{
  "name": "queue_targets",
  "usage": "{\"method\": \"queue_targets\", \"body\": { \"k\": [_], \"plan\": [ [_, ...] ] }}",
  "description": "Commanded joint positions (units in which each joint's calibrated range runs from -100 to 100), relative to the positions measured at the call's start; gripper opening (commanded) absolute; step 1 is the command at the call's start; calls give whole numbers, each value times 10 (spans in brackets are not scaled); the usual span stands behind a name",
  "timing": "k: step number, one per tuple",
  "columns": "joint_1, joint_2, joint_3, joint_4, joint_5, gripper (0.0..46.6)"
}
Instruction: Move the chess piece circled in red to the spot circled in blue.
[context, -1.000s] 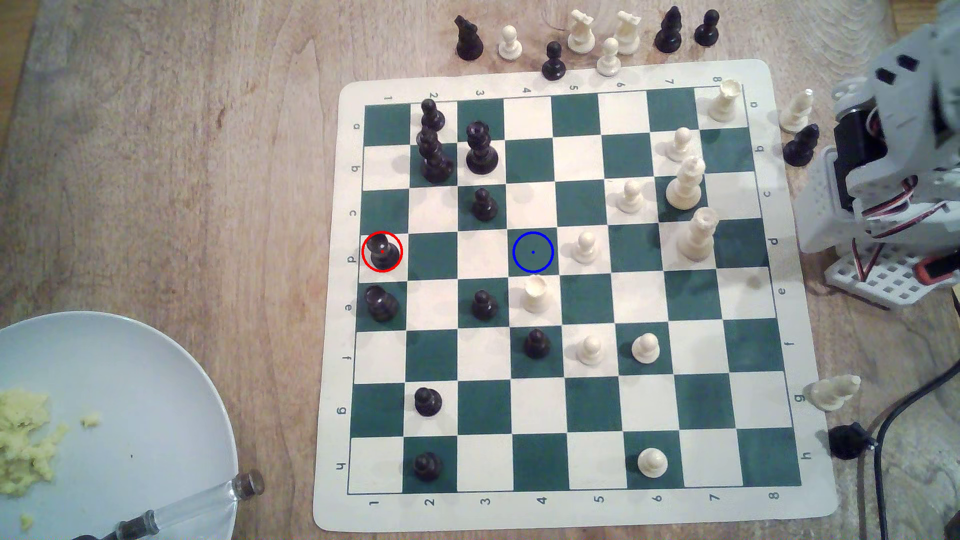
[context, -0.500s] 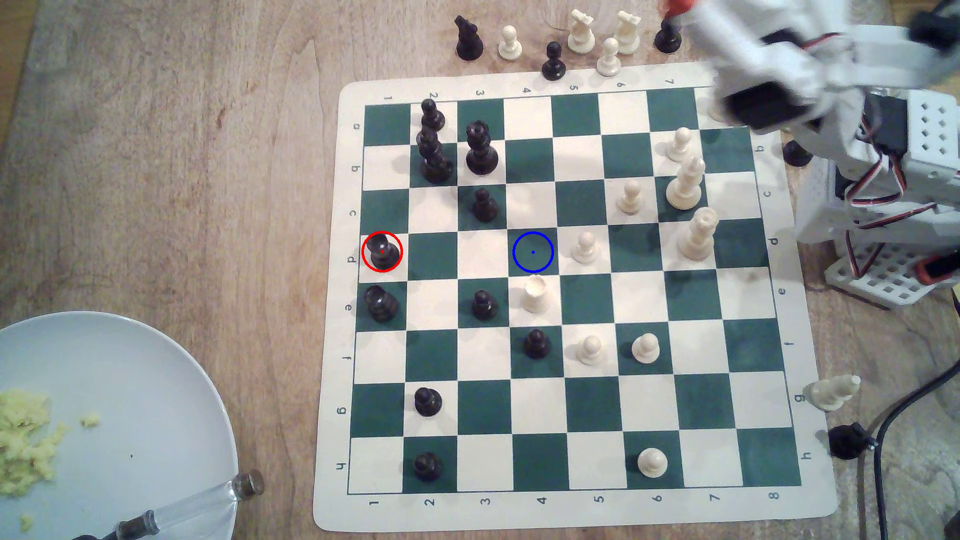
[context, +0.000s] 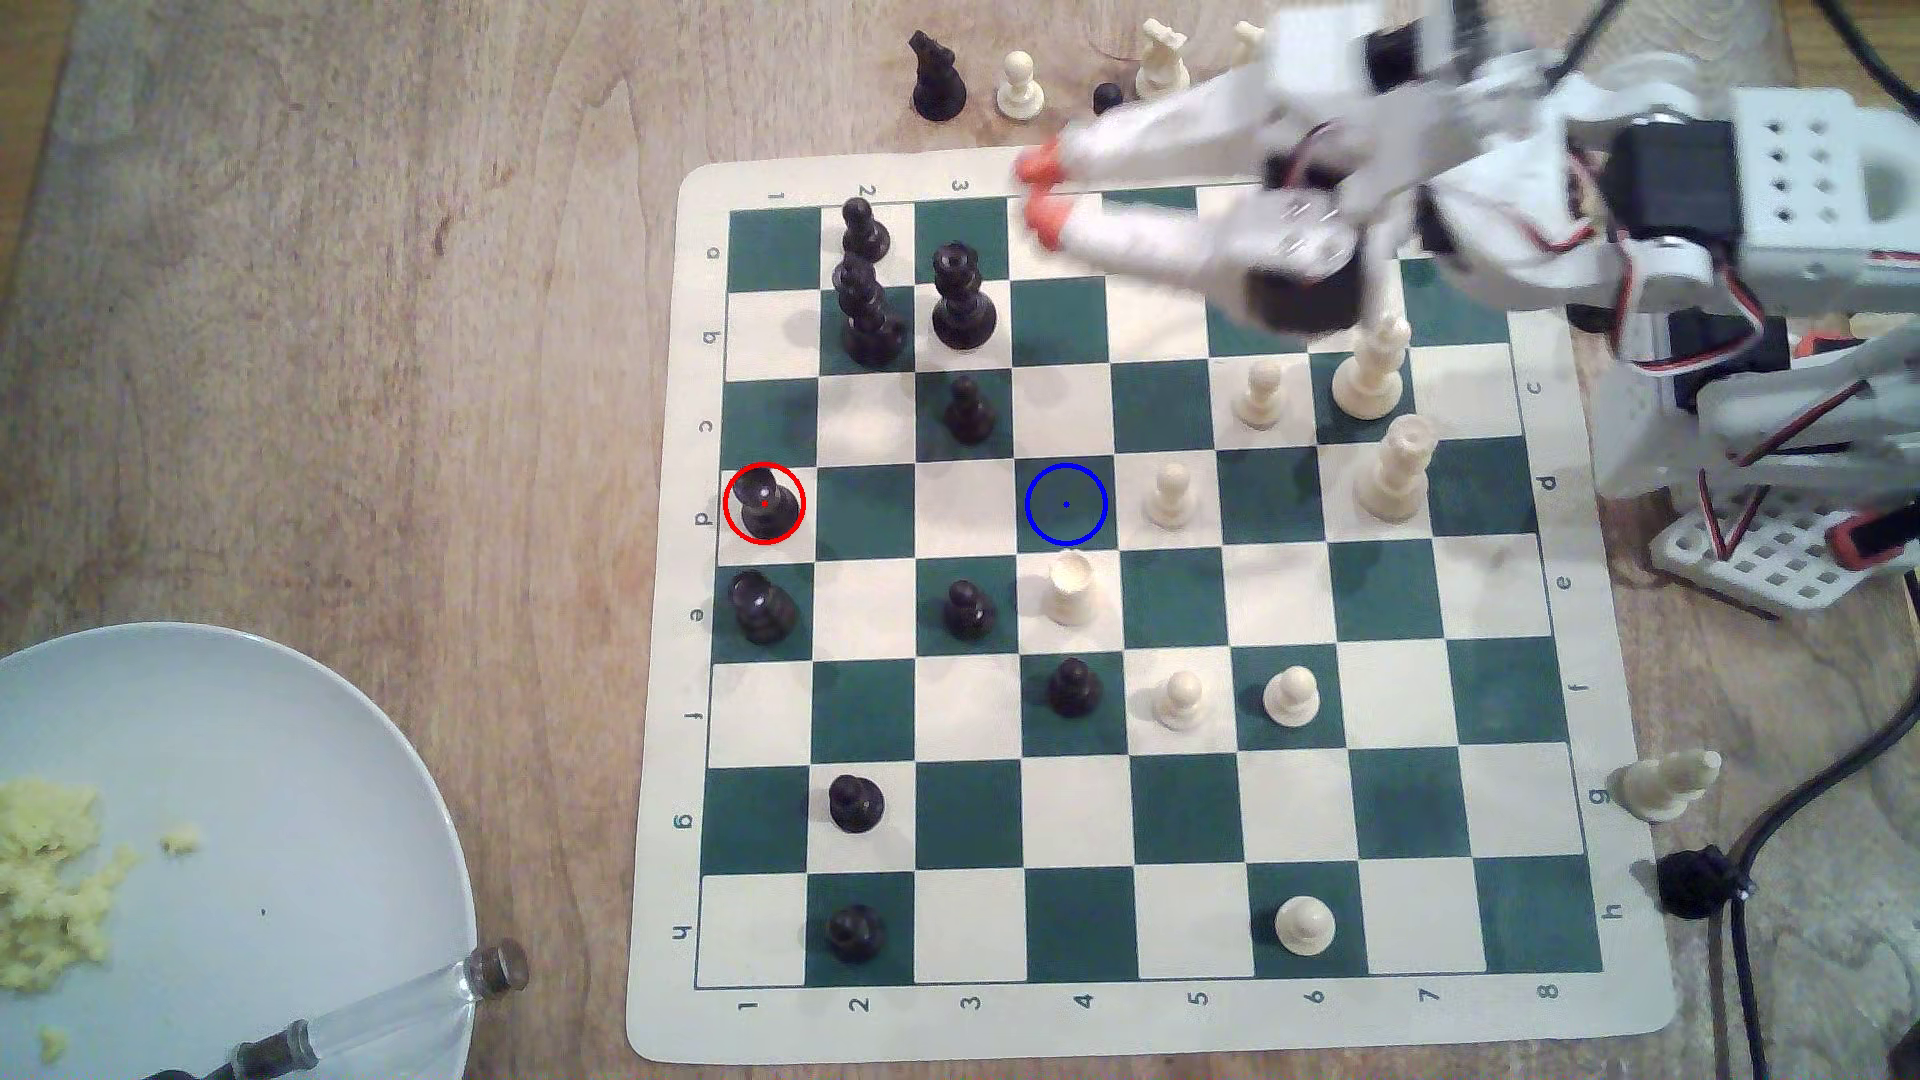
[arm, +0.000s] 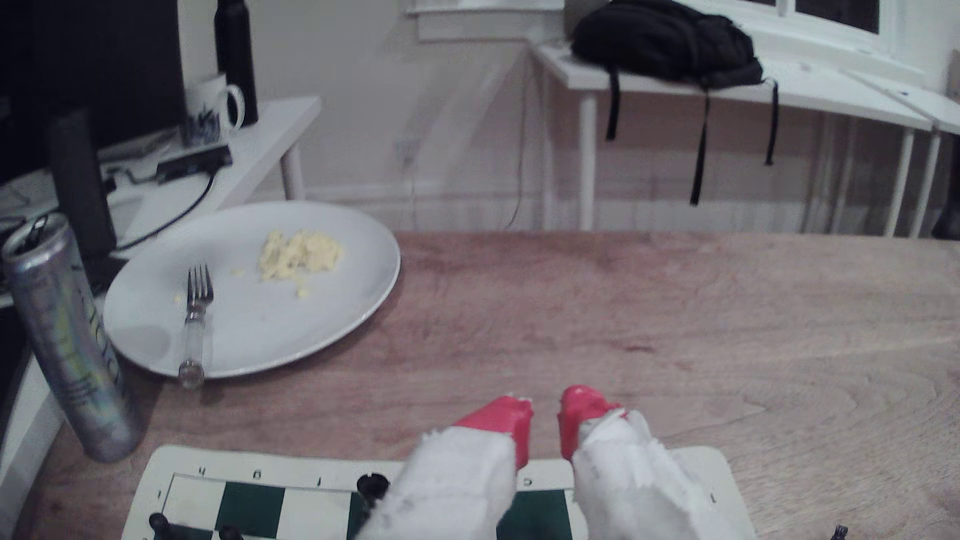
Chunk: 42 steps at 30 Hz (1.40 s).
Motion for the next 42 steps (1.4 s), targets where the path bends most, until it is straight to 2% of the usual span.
{"method": "queue_targets", "body": {
  "k": [1, 6, 11, 17, 20, 26, 31, 35, 42],
  "plan": [
    [-13, 49, -110, 24, 20, 17],
    [-32, 119, -161, 119, 12, 12],
    [-31, 242, -253, 135, -15, 21],
    [-32, 417, -417, 161, -65, 38],
    [-31, 462, -473, 186, -72, 43],
    [-27, 566, -590, 241, -100, 61],
    [-25, 625, -665, 261, -113, 77],
    [-24, 668, -696, 261, -117, 130],
    [-24, 727, -754, 261, -117, 131]
  ]
}}
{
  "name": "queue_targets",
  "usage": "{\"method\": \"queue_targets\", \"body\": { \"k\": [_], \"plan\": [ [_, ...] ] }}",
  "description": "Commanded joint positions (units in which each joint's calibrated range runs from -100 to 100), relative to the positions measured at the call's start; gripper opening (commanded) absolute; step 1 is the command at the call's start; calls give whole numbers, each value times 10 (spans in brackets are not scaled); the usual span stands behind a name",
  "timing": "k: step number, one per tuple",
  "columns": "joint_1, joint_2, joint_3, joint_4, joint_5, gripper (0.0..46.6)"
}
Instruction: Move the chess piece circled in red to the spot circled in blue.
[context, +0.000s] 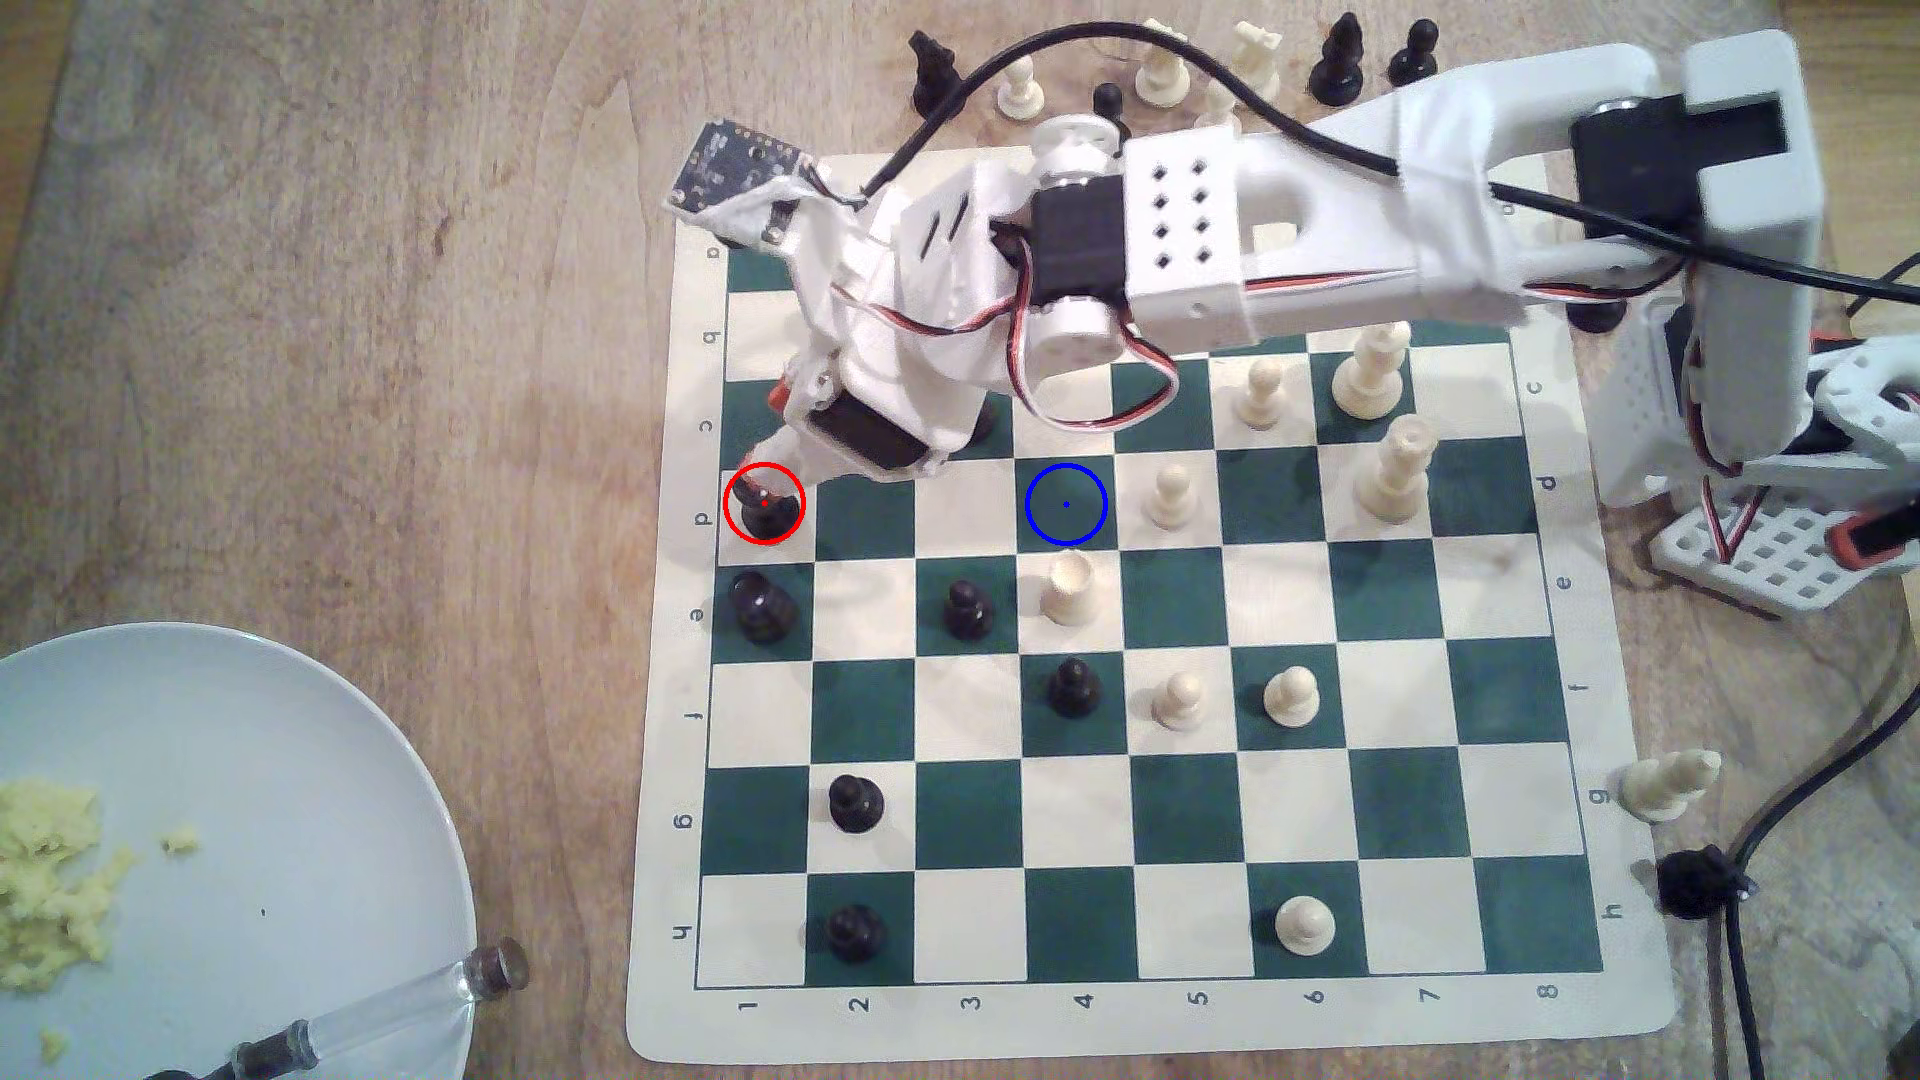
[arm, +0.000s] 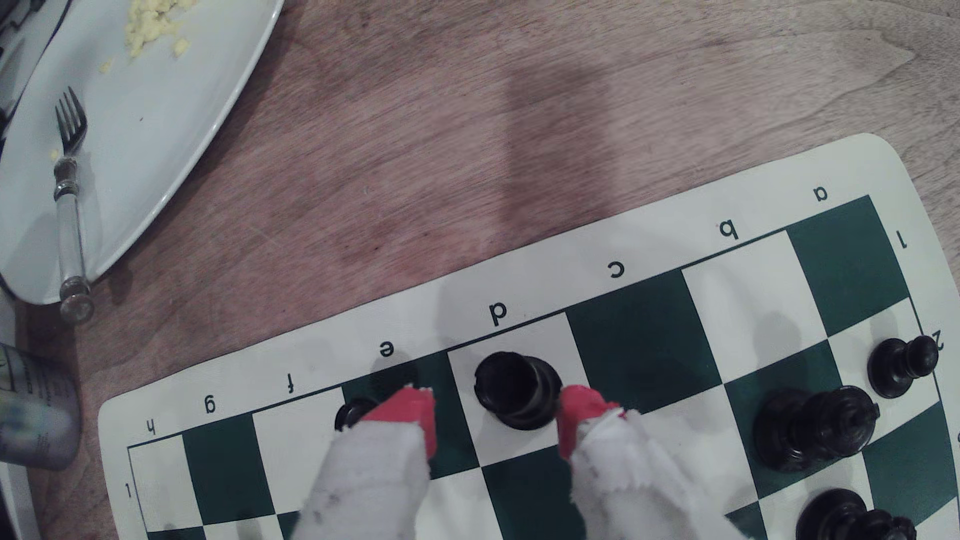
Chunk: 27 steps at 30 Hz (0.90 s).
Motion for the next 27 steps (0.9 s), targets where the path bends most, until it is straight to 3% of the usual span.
{"method": "queue_targets", "body": {
  "k": [1, 12, 27],
  "plan": [
    [2, 7, -86, 2, -1, 130],
    [-6, 91, -185, 14, -1, 142],
    [-4, 135, -200, 14, 2, 144]
  ]
}}
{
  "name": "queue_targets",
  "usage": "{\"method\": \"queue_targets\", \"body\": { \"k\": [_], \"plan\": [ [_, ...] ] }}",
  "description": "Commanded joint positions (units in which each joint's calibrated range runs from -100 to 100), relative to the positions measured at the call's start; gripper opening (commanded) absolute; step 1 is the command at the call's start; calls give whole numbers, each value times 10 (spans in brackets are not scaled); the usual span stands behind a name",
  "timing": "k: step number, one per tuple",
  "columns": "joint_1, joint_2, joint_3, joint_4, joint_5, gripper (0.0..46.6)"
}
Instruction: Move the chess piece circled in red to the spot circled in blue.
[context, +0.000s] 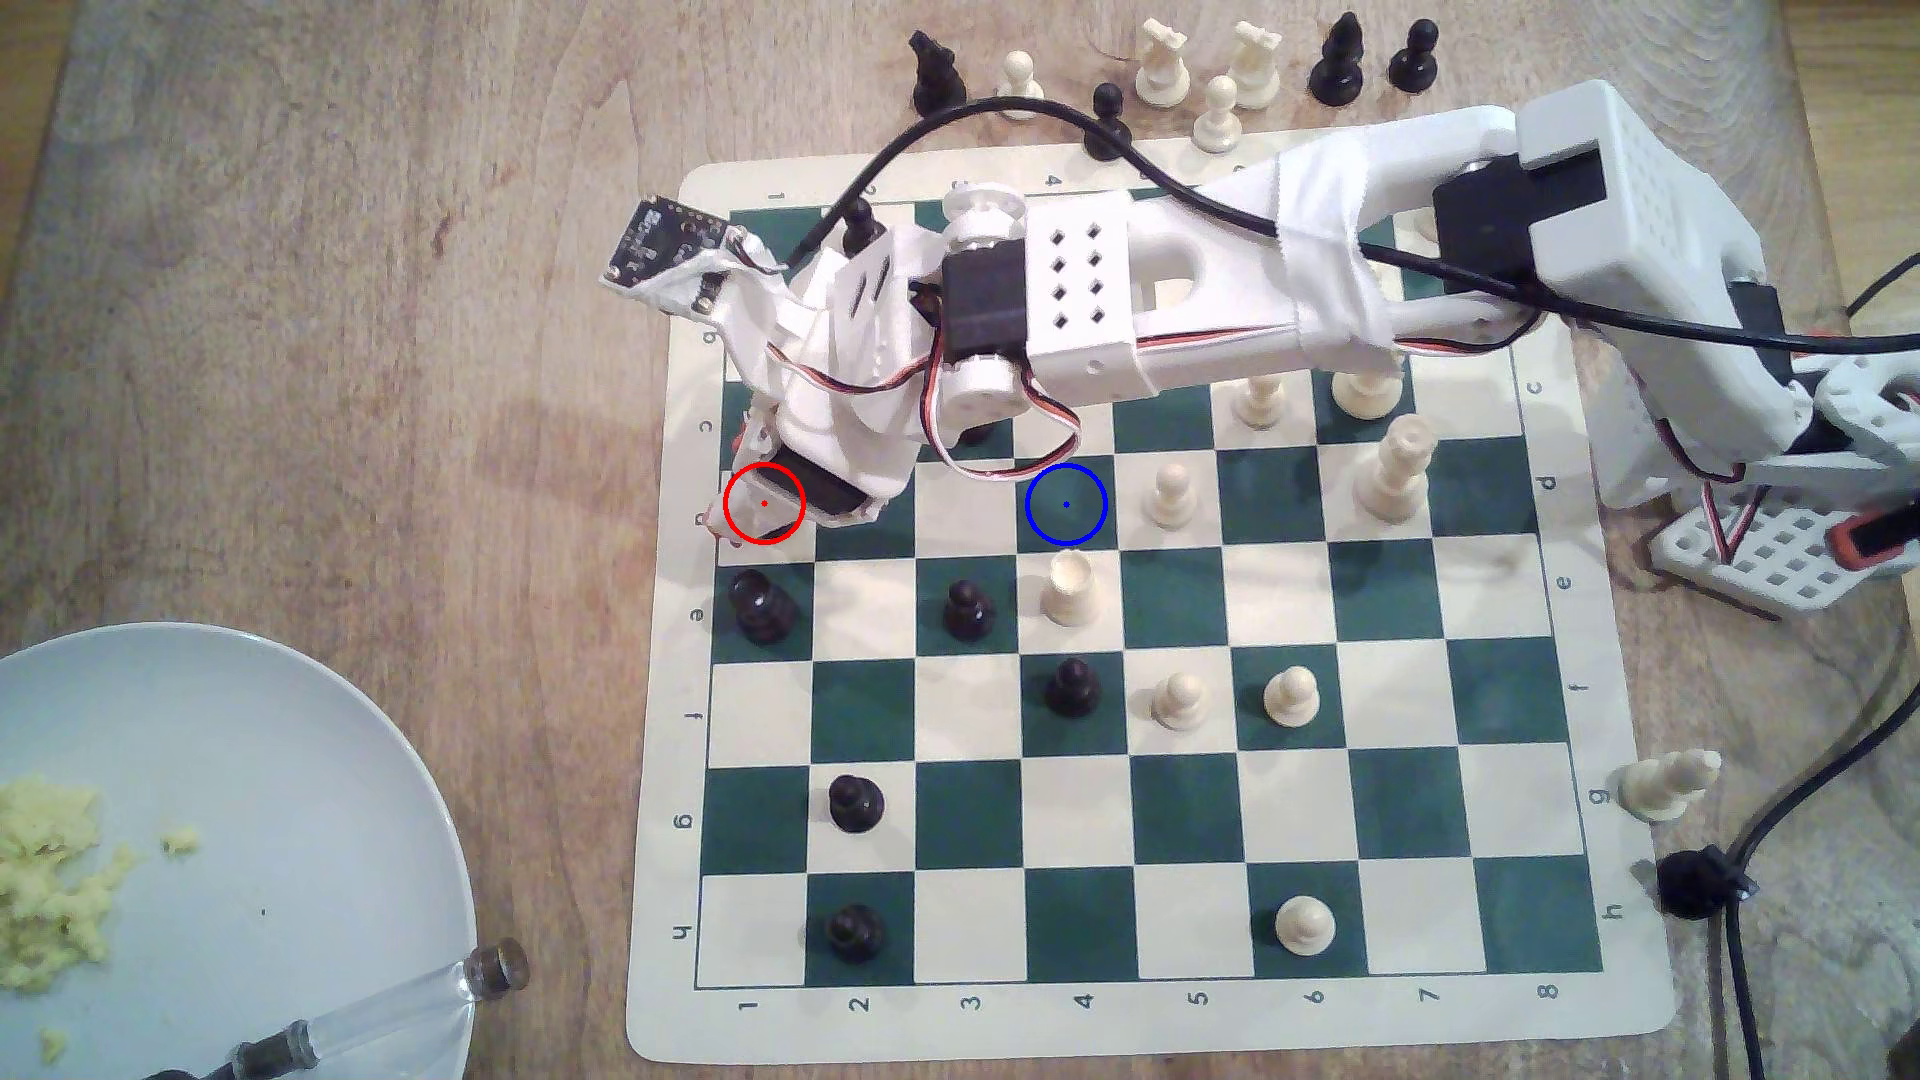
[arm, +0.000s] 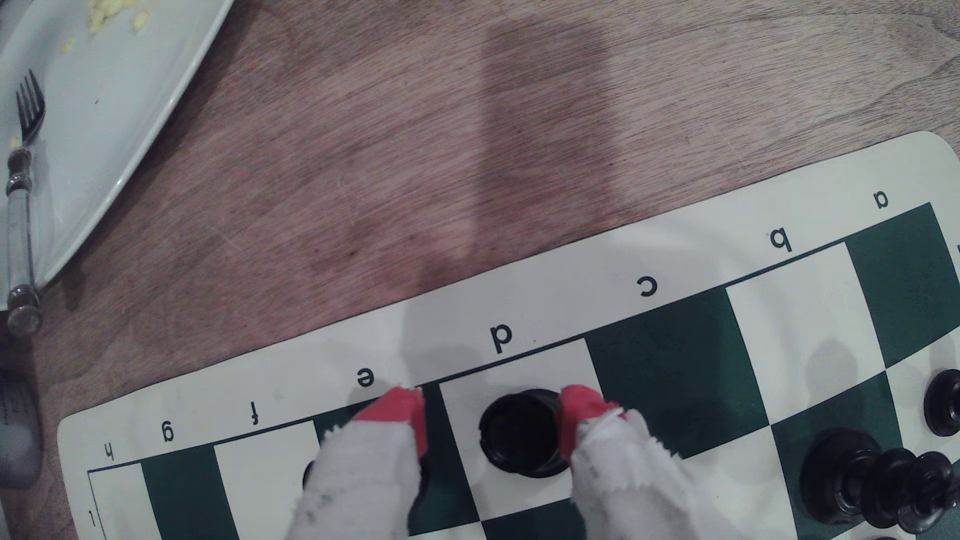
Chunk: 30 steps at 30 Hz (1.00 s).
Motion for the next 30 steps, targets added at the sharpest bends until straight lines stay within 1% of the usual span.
{"method": "queue_targets", "body": {
  "k": [1, 11, 14, 22, 27, 30],
  "plan": [
    [2, -14, -53, 1, 1, 143],
    [3, -25, -64, 10, 3, 144],
    [2, -30, -74, 16, 8, 151],
    [3, -46, -83, 19, 10, 153],
    [11, -35, -77, 24, 18, 153],
    [11, -34, -75, 24, 18, 154]
  ]
}}
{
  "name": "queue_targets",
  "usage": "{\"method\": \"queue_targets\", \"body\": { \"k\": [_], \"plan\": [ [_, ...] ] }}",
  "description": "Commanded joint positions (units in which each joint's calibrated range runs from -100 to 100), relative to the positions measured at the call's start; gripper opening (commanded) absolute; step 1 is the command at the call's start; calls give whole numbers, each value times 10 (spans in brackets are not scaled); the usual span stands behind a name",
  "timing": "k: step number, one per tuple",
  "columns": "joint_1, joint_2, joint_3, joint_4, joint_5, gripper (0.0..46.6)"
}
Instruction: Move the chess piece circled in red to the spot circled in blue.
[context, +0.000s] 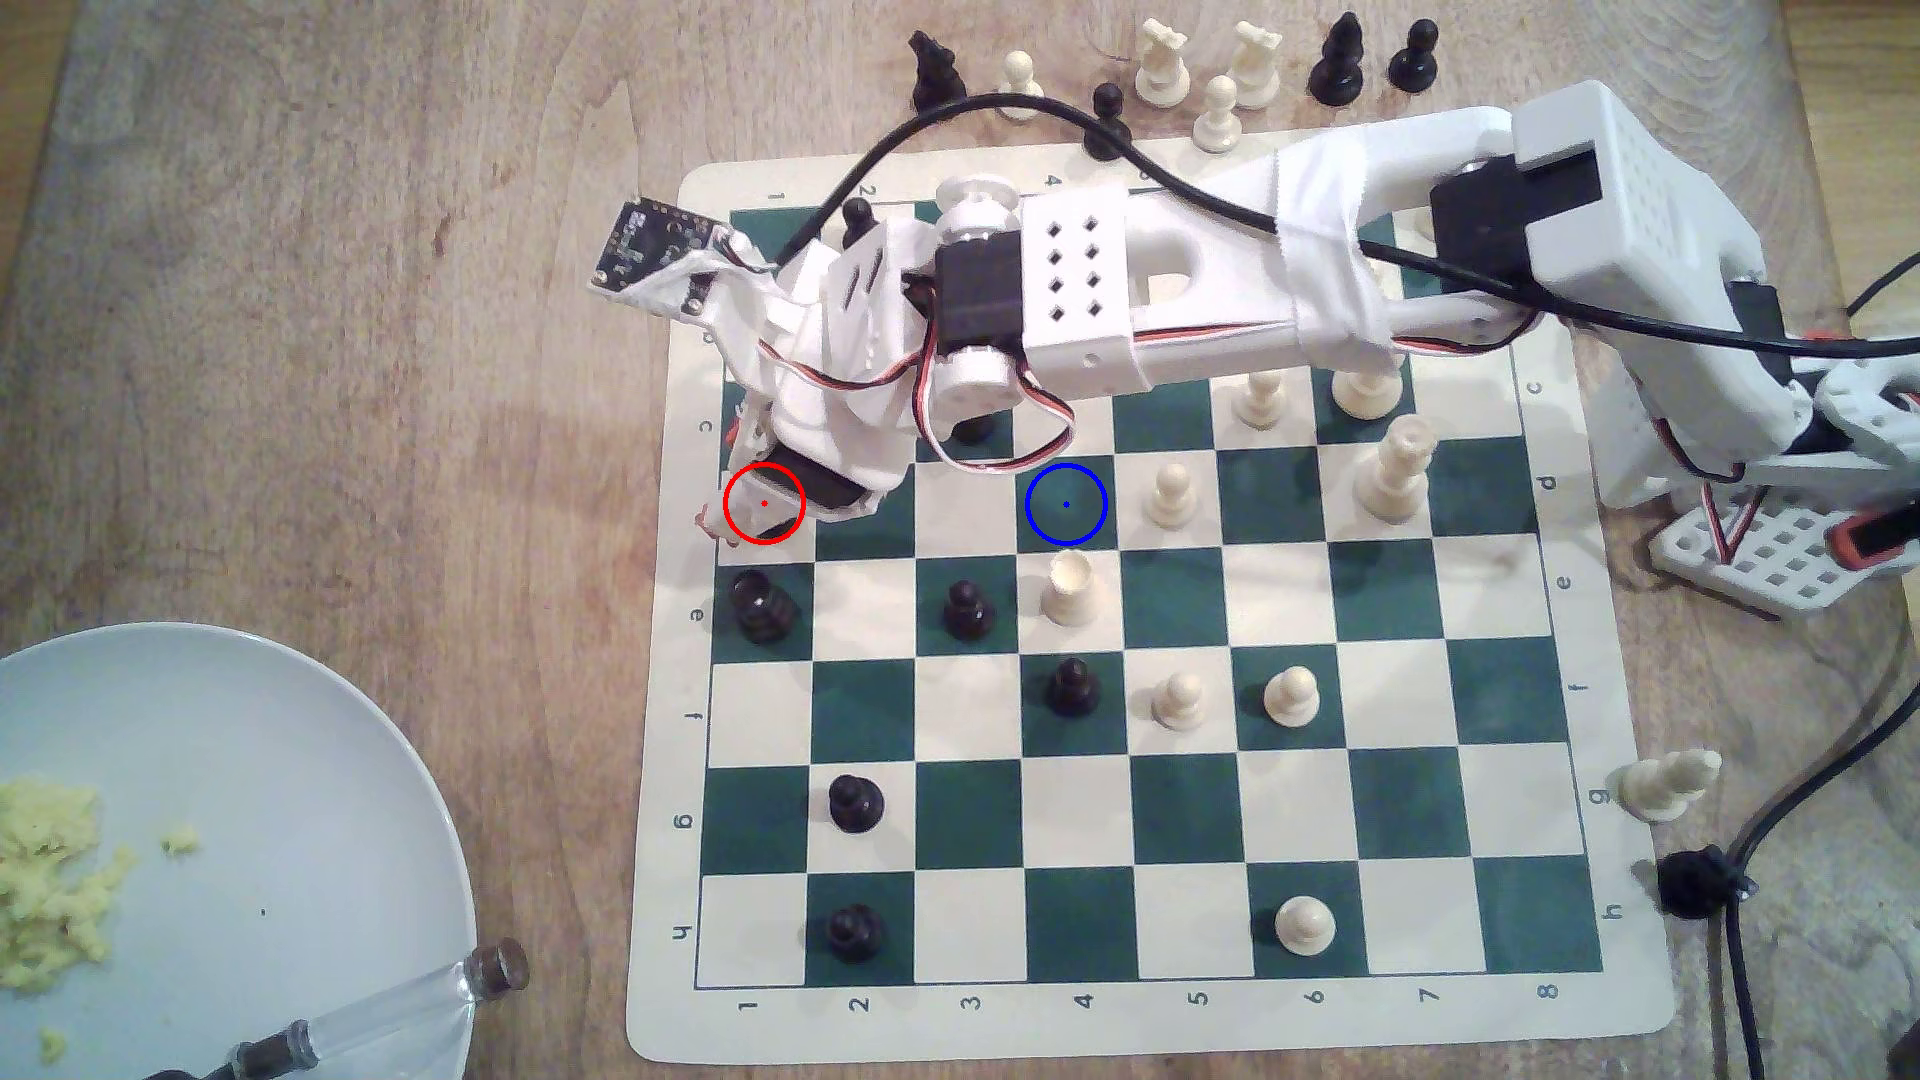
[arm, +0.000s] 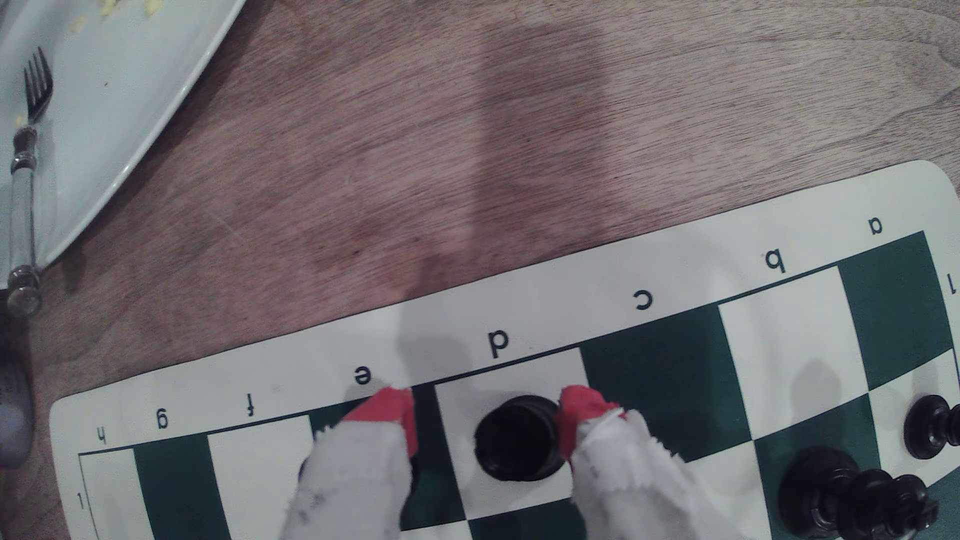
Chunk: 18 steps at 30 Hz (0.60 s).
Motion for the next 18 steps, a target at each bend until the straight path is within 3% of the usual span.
{"method": "queue_targets", "body": {
  "k": [1, 18],
  "plan": [
    [7, -34, -51, 2, 0, 154],
    [-6, -2, -45, 1, 1, 146]
  ]
}}
